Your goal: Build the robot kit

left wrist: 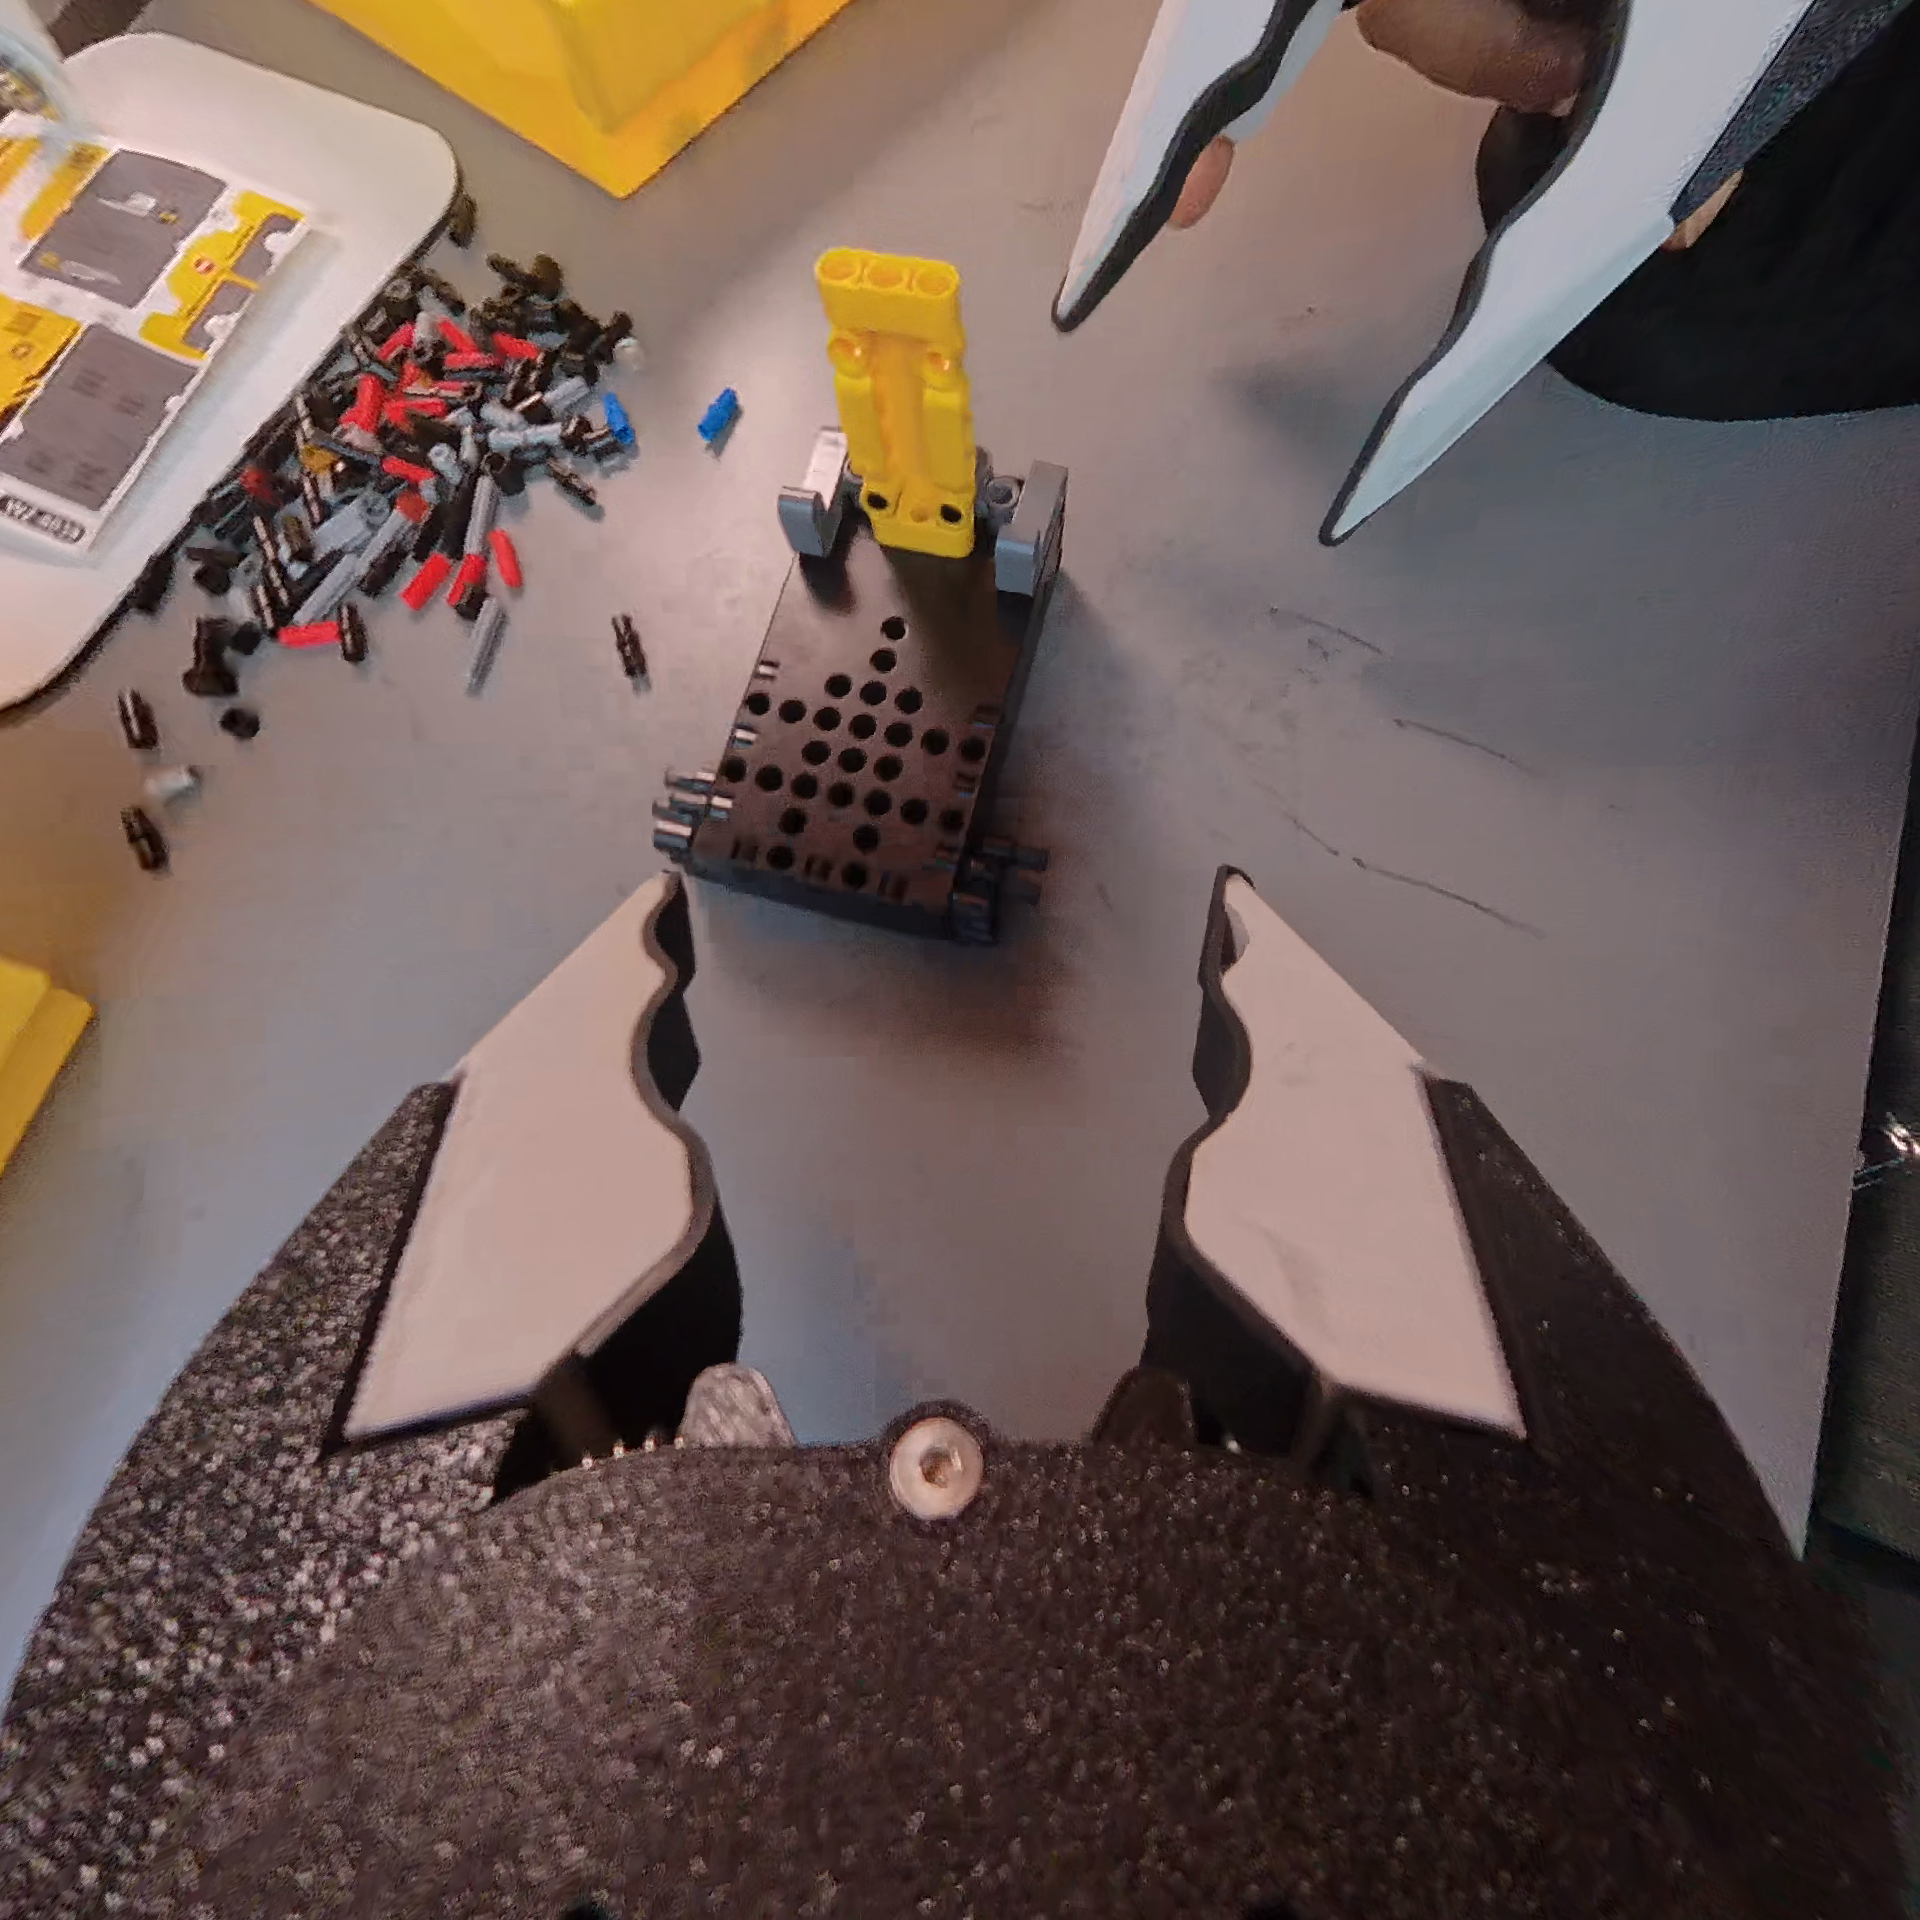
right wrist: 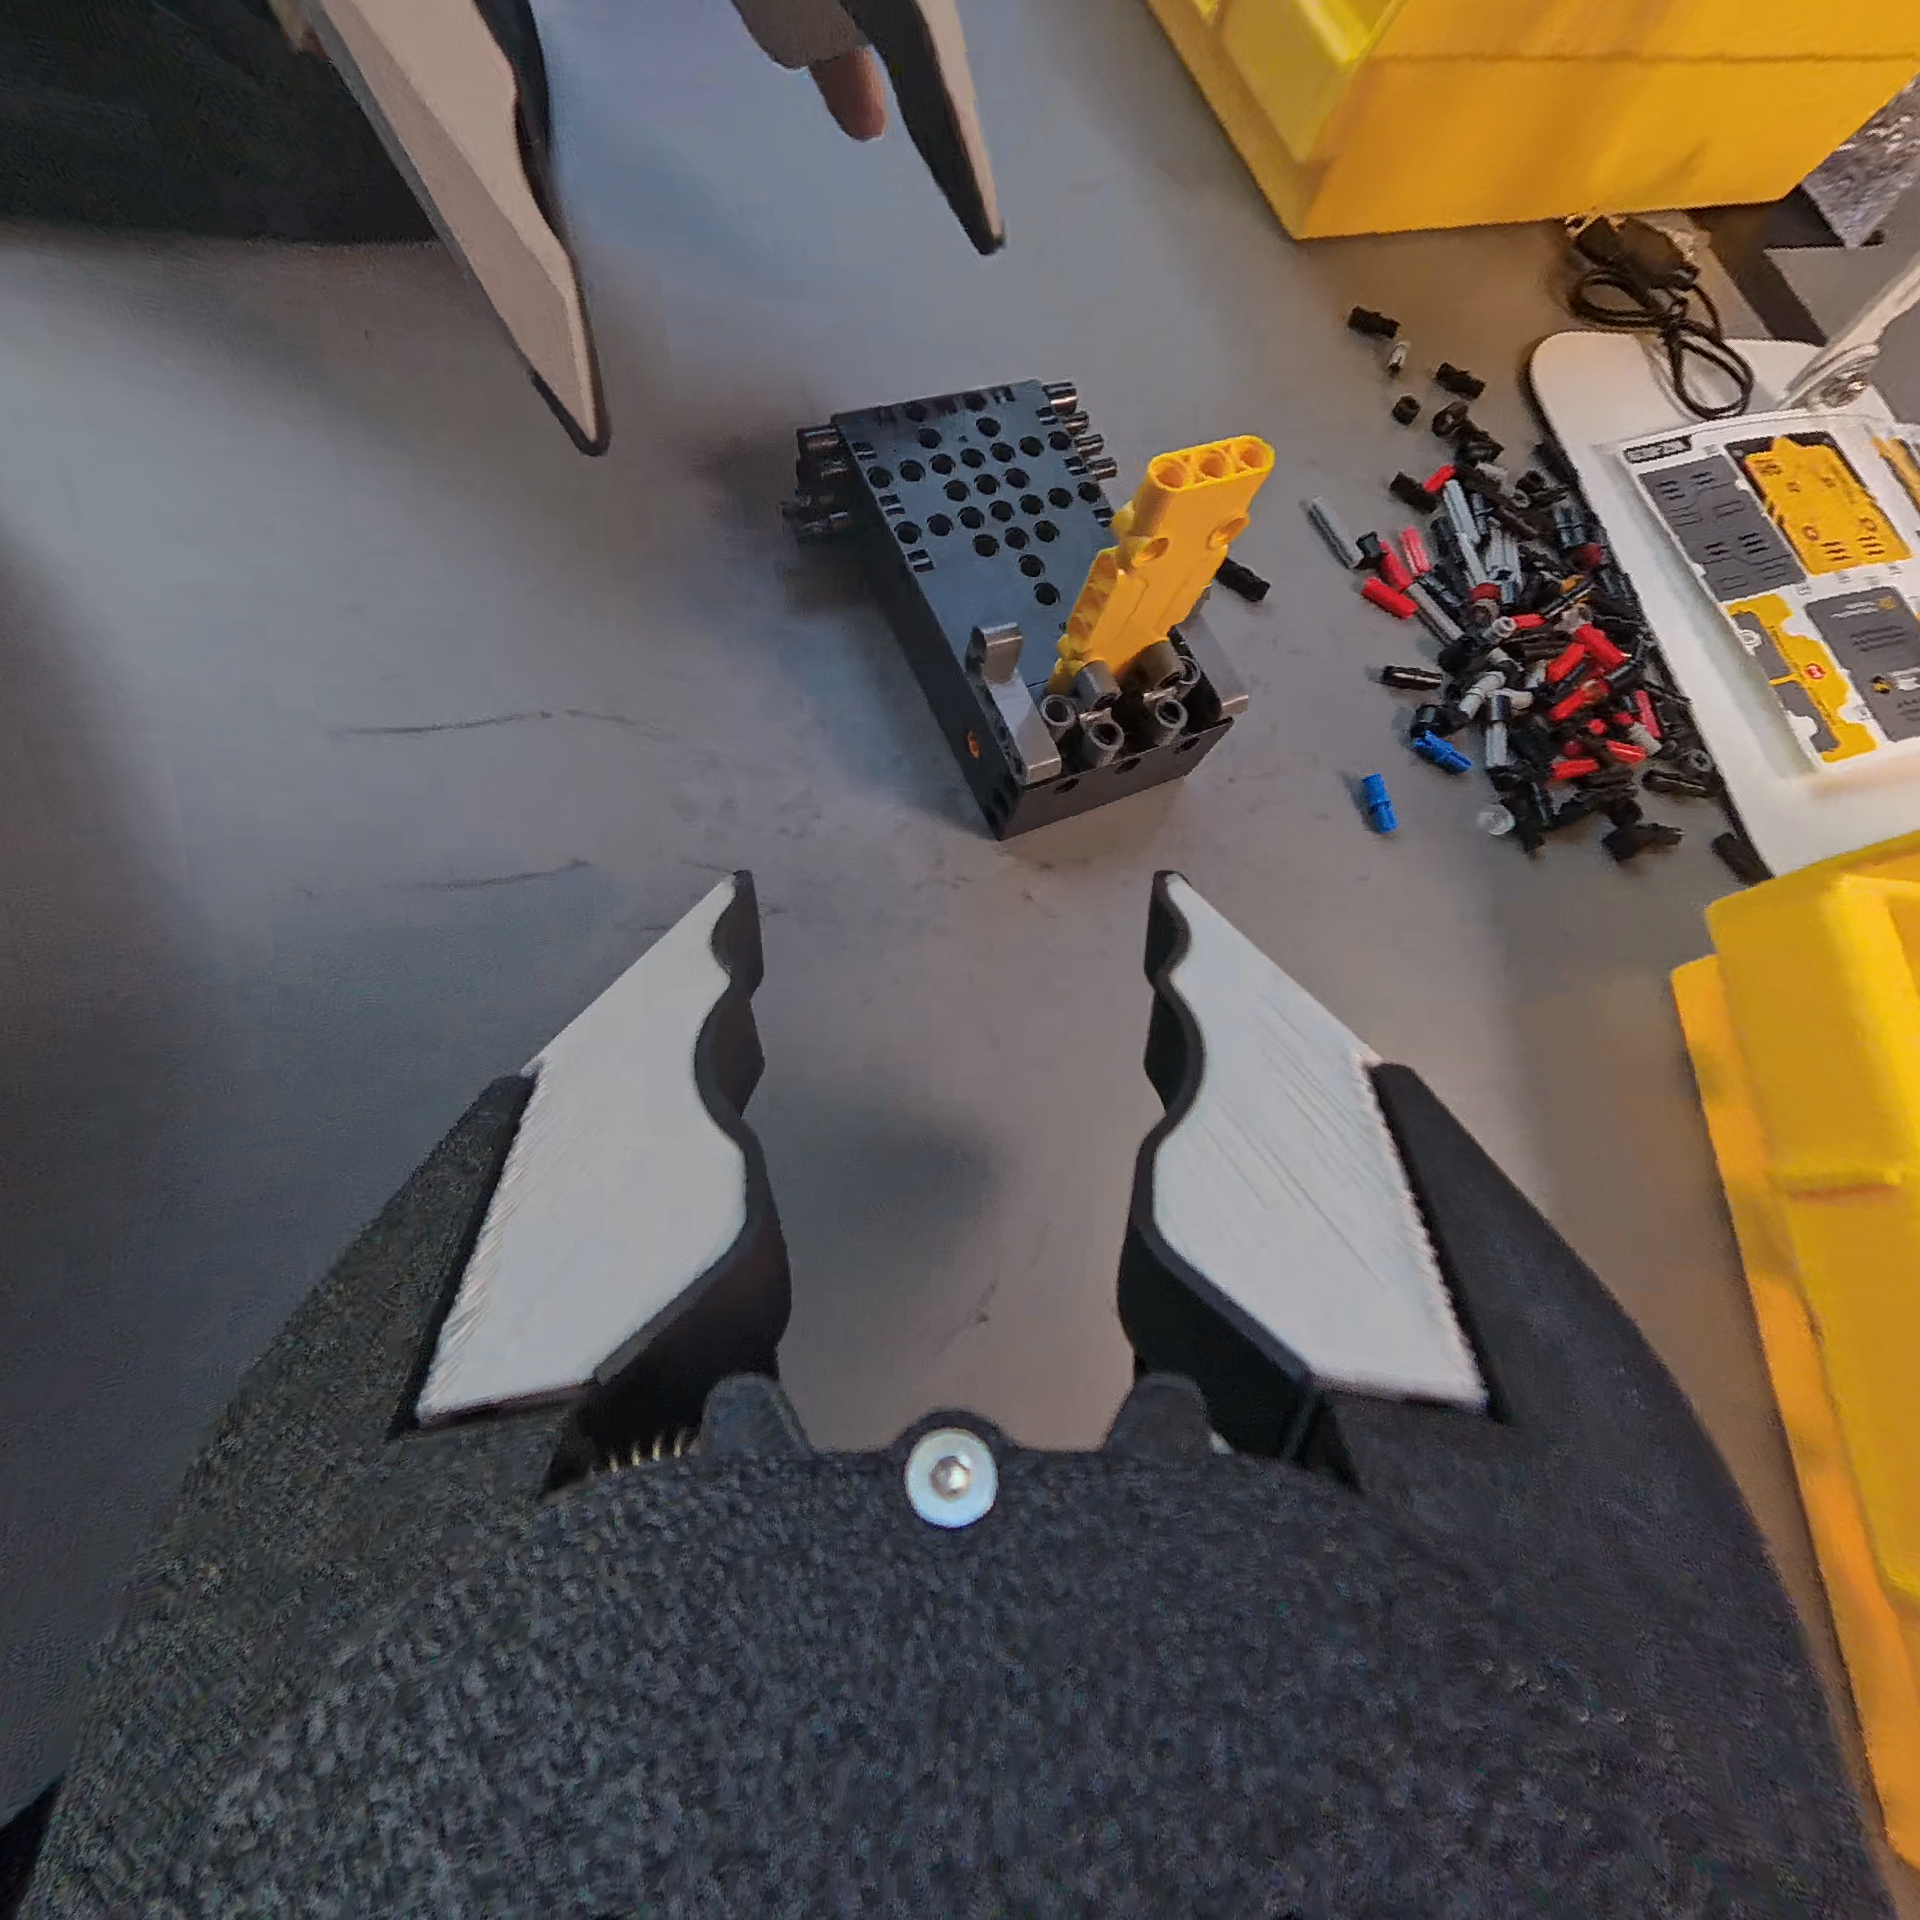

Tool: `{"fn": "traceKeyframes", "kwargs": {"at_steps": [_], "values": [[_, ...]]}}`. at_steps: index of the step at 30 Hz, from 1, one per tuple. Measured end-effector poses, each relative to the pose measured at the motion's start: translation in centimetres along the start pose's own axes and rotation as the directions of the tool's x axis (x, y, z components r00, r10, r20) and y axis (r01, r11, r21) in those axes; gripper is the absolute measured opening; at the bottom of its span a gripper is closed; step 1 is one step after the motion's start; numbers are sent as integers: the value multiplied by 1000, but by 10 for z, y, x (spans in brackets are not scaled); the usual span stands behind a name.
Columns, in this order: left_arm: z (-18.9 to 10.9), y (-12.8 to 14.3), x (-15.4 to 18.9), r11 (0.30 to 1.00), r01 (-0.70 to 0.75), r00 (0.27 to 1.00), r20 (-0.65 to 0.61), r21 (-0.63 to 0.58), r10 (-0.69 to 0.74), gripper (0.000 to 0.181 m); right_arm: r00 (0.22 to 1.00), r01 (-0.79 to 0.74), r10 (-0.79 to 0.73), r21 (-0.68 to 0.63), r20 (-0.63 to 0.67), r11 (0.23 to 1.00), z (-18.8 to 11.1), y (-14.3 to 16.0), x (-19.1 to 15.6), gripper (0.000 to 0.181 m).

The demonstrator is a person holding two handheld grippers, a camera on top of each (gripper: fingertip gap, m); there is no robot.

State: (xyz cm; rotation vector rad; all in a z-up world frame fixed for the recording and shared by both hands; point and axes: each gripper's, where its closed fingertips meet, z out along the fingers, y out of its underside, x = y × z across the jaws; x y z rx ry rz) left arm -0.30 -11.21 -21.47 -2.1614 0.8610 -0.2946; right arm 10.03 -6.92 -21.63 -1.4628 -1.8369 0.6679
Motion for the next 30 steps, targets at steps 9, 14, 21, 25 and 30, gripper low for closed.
{"fn": "traceKeyframes", "kwargs": {"at_steps": [9,14,21,25,30], "values": [[57,-26,-16,964,-220,975,-51,-152,215,82,998,50,-50,-8,-26,999,2,-9,-5,43],[64,-24,-13,967,-206,973,-132,-149,187,61,998,19,-16,37,-68,999,-4,-10,2,33],[45,-39,-15,984,164,930,-319,-75,-180,61,985,46,-16,175,-169,983,-15,-50,4,18],[39,-46,-9,950,305,849,-433,-63,-301,61,971,-33,89,243,-221,969,-18,-68,16,9],[37,-50,0,938,341,813,-484,-56,-324,61,968,-58,116,250,-223,967,-6,-74,21,4]]}}
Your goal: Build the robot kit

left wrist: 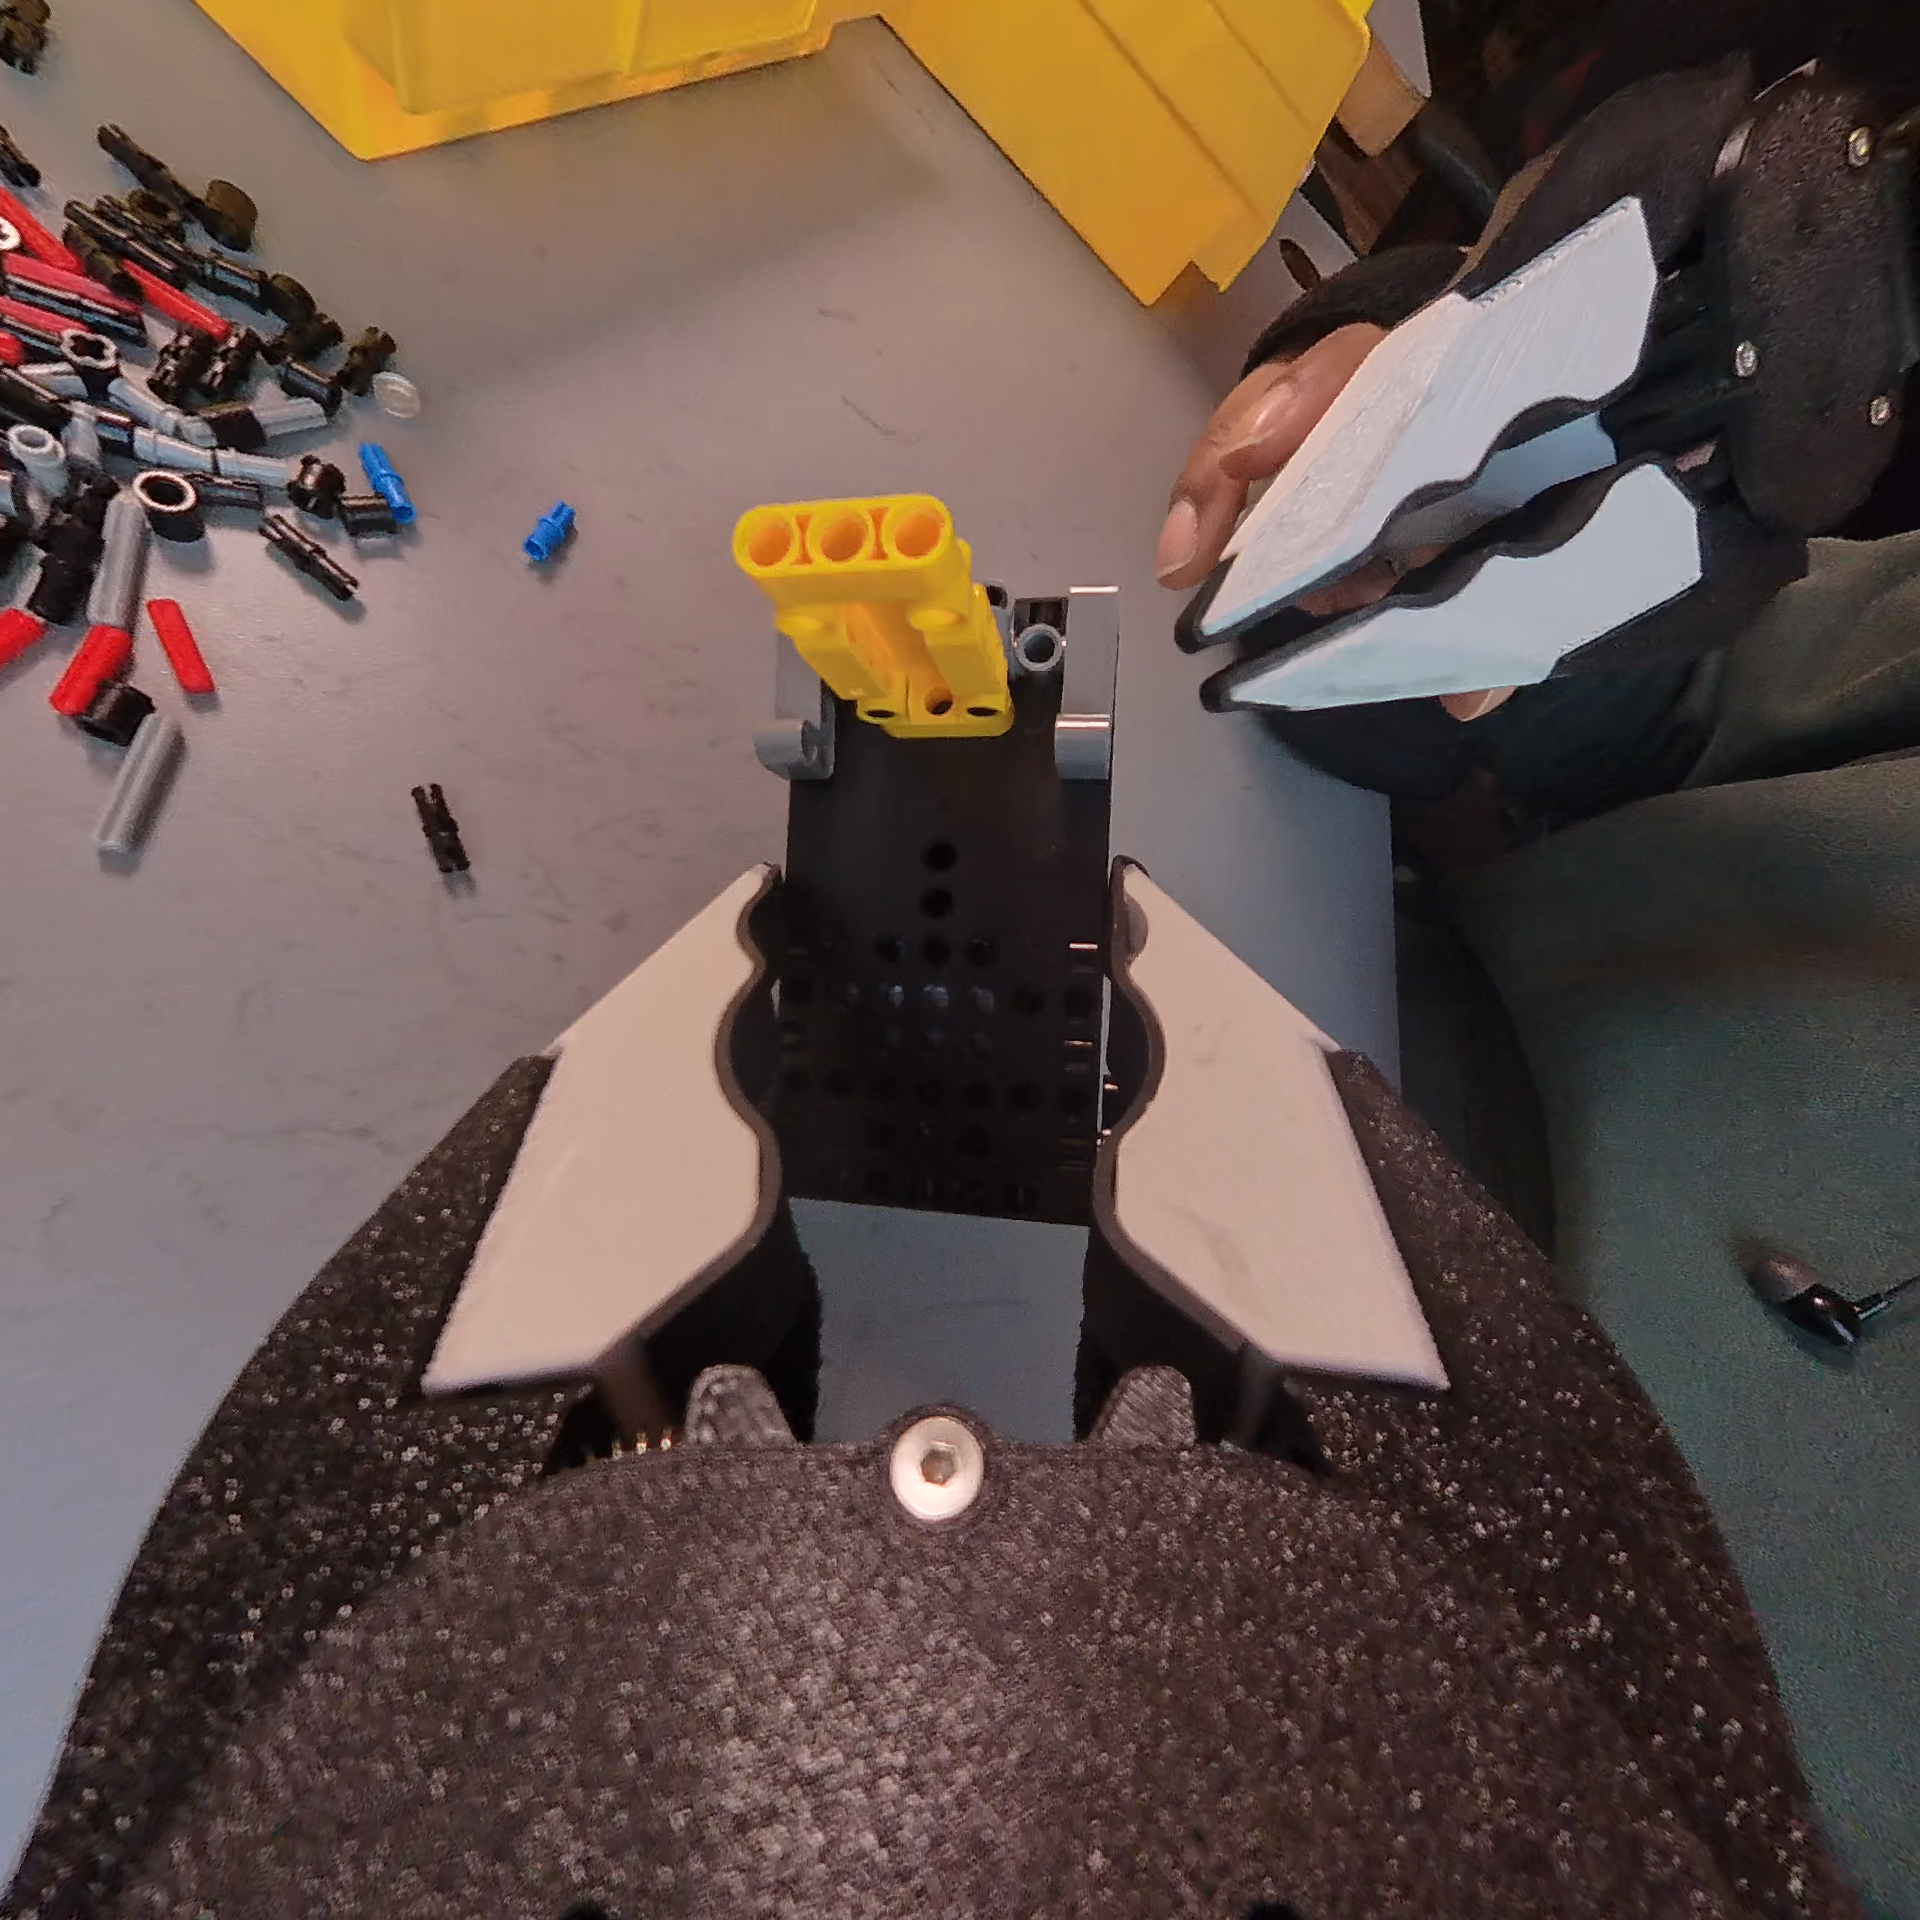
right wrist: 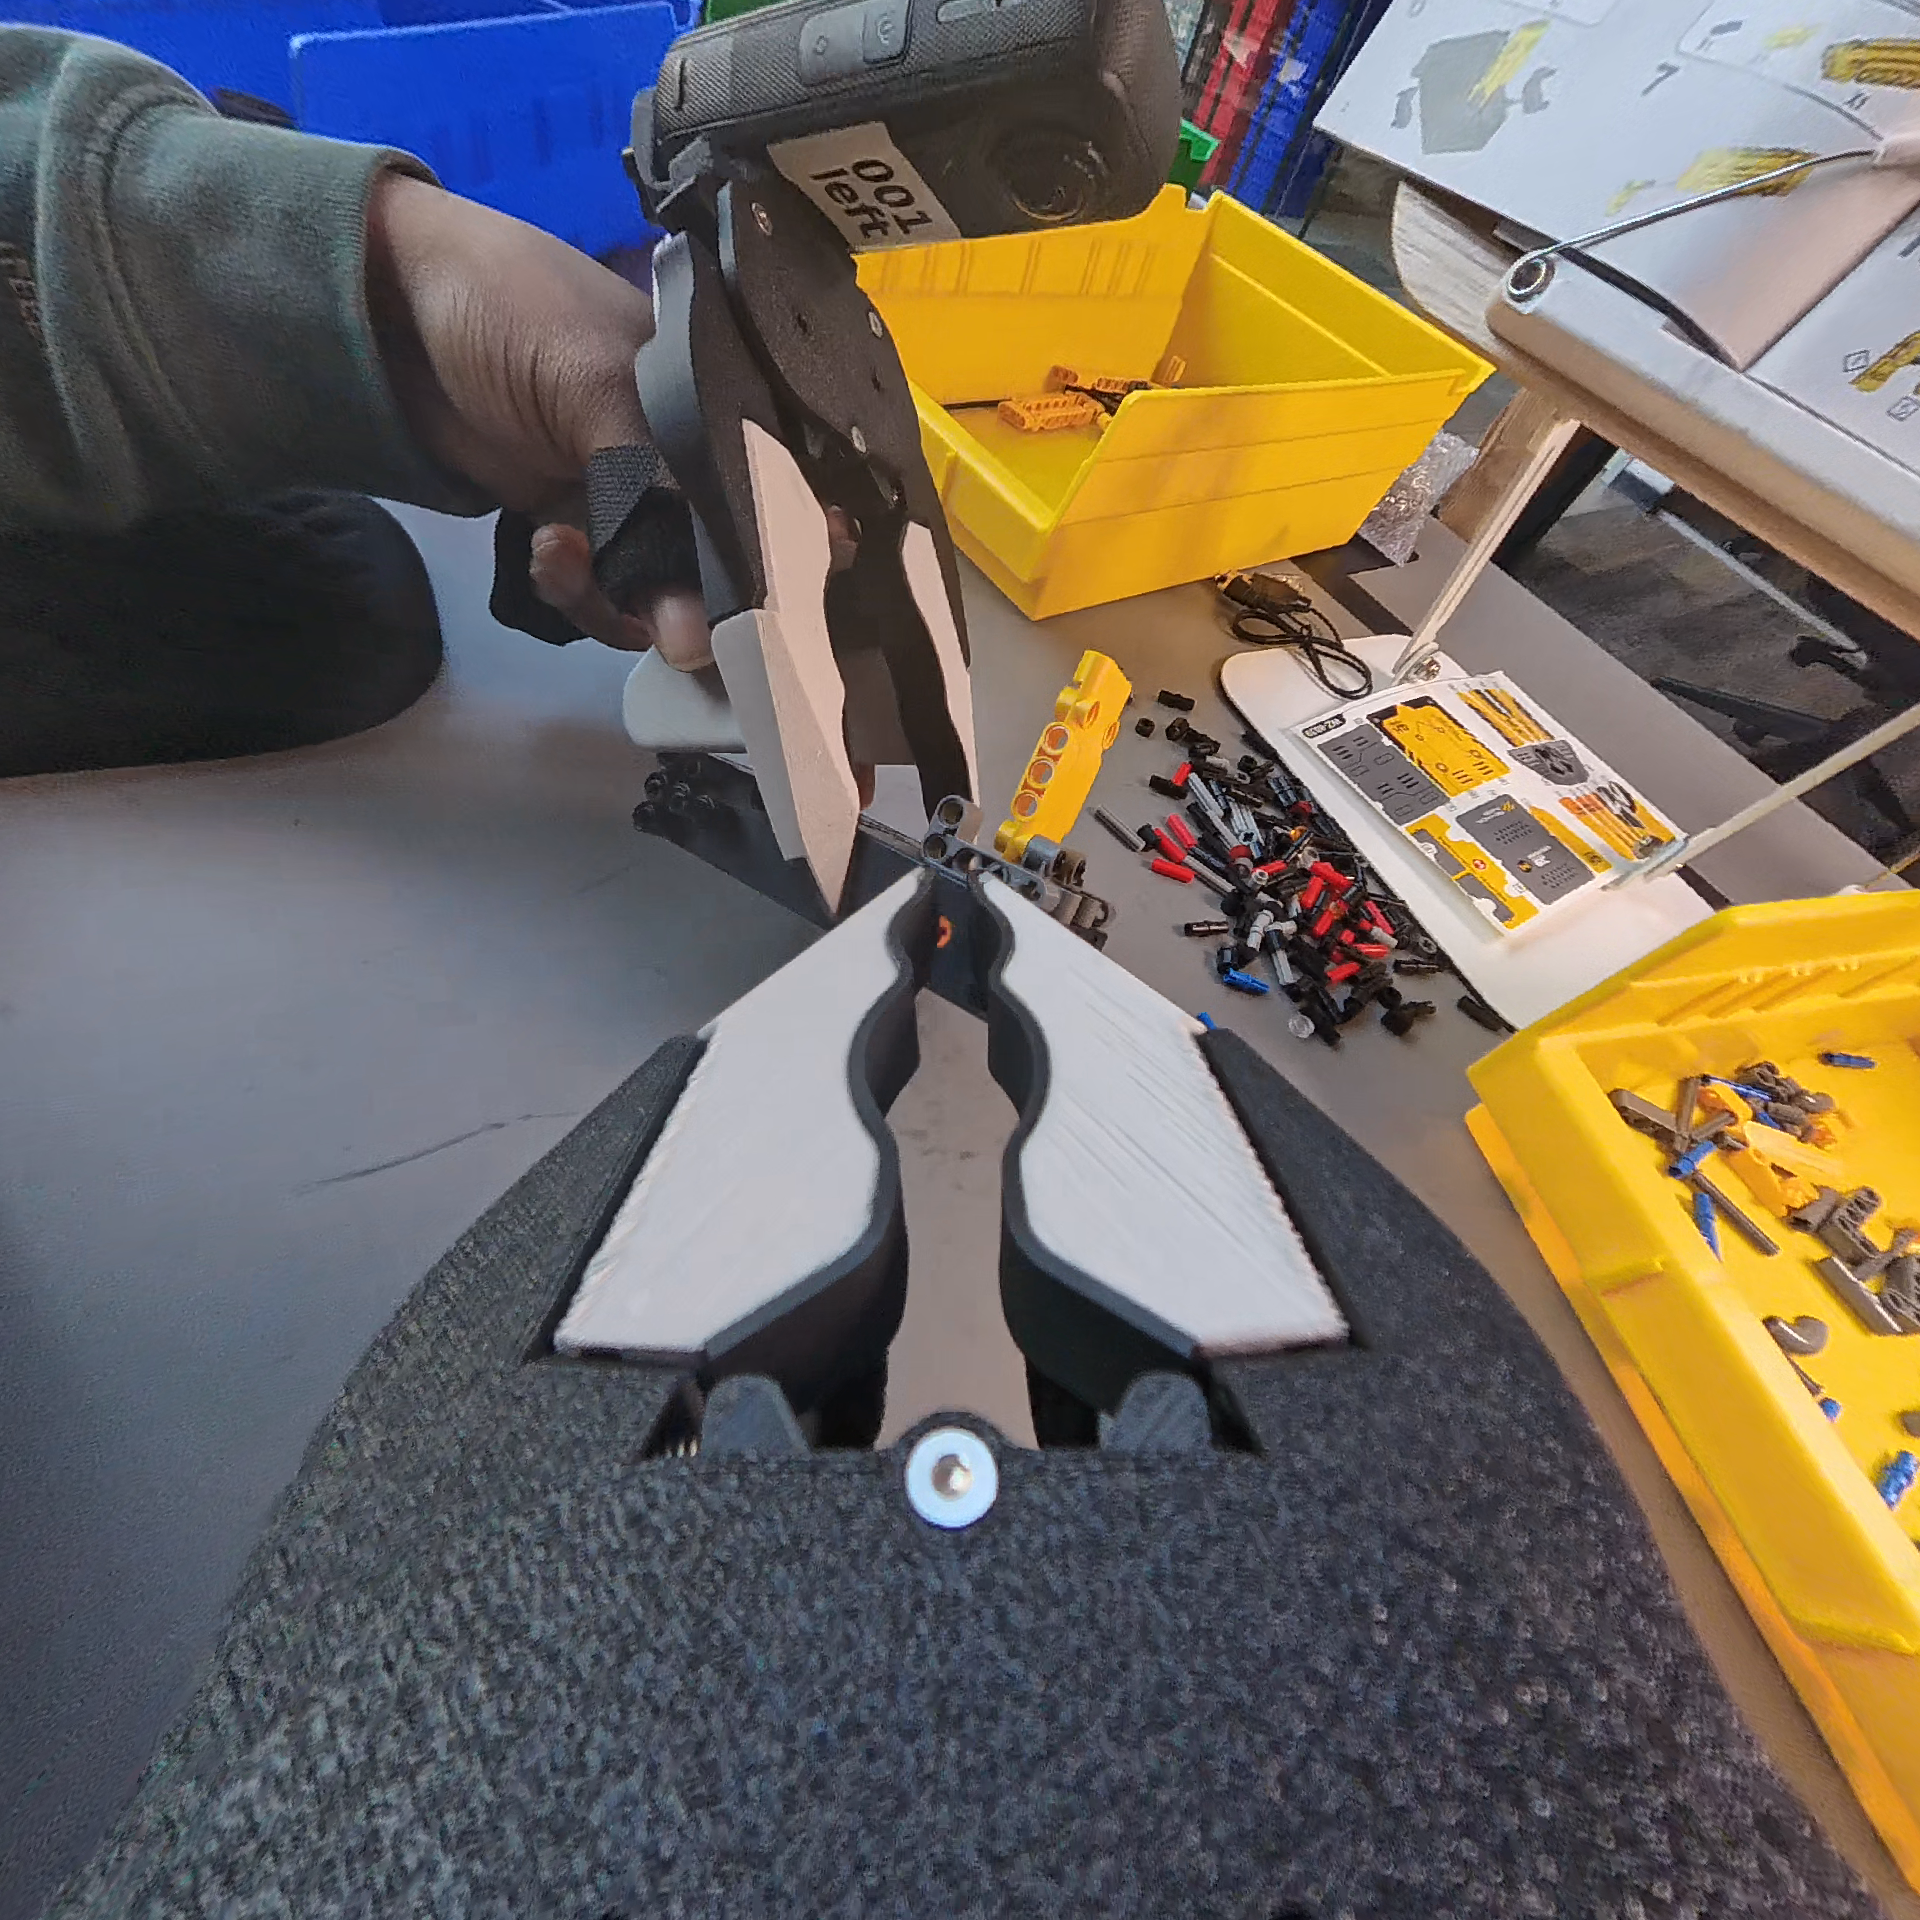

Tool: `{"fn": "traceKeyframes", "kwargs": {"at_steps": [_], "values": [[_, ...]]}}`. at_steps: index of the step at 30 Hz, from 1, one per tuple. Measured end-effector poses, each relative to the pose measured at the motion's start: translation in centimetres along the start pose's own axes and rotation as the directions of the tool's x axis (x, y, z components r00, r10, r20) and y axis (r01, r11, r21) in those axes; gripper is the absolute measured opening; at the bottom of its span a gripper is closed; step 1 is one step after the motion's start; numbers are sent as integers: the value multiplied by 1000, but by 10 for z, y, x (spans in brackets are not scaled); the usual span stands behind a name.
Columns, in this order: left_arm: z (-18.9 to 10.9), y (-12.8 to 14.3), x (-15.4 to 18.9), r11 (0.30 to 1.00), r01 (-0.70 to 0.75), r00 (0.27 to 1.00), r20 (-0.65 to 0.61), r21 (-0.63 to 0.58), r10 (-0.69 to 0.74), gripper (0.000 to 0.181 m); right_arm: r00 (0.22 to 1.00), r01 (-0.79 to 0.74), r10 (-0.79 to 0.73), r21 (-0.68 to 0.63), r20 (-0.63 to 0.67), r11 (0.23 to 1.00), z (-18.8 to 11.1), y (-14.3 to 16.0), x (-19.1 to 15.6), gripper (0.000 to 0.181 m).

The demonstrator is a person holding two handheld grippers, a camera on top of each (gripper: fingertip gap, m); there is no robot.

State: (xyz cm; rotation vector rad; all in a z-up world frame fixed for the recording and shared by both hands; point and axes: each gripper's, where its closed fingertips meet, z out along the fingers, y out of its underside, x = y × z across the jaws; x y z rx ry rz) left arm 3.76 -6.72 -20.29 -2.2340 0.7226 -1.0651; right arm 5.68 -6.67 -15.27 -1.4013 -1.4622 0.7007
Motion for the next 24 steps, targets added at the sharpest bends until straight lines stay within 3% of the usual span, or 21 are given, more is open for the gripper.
{"fn": "traceKeyframes", "kwargs": {"at_steps": [5,9,14,18,24], "values": [[-4,0,1,999,-39,999,33,15,39,61,1000,-20,20,2,6,1000,3,3,2,0],[-10,3,-6,988,-155,974,164,-24,156,61,1000,-5,5,-7,0,1000,-4,5,11,0],[-17,12,-17,954,-273,905,302,-124,298,61,1000,-3,4,-67,8,998,-5,18,28,0],[-22,22,-31,897,-361,798,413,-257,439,61,1000,-7,9,-118,14,993,0,31,45,2],[-25,31,-50,864,-351,715,493,-360,496,61,999,1,8,-228,37,974,31,56,71,10]]}}
